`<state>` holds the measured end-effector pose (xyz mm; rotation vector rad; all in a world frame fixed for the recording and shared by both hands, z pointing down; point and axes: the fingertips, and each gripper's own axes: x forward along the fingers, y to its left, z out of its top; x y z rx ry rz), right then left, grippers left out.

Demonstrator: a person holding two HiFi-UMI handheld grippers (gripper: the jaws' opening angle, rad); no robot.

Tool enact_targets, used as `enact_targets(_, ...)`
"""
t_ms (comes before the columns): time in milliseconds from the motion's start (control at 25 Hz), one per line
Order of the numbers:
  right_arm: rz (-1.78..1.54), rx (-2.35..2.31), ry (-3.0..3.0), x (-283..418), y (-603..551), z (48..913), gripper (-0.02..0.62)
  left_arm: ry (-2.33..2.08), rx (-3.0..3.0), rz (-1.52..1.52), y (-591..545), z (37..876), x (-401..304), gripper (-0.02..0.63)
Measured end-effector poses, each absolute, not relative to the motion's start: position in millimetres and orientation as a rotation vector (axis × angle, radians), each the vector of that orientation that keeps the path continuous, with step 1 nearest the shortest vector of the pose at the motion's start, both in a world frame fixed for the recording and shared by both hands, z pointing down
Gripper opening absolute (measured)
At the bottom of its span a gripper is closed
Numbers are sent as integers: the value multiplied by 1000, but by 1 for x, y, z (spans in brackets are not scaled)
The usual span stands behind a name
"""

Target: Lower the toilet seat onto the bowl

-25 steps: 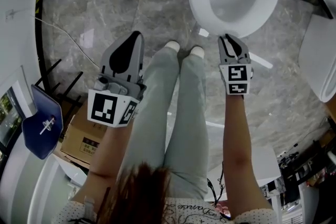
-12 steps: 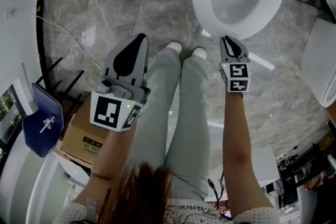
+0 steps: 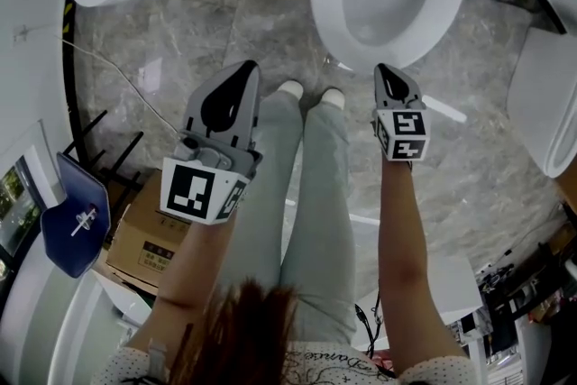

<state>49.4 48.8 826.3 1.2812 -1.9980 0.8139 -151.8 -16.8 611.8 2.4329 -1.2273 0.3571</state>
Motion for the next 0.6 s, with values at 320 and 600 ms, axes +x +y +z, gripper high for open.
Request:
enact_targets(320, 785, 1343, -2033, 59, 37, 782, 12, -1211, 2492, 315, -32, 577, -136, 5)
enact_targets(600, 734, 1427, -2102, 66, 20, 714, 12, -1220, 2559, 275, -48, 524, -126, 5)
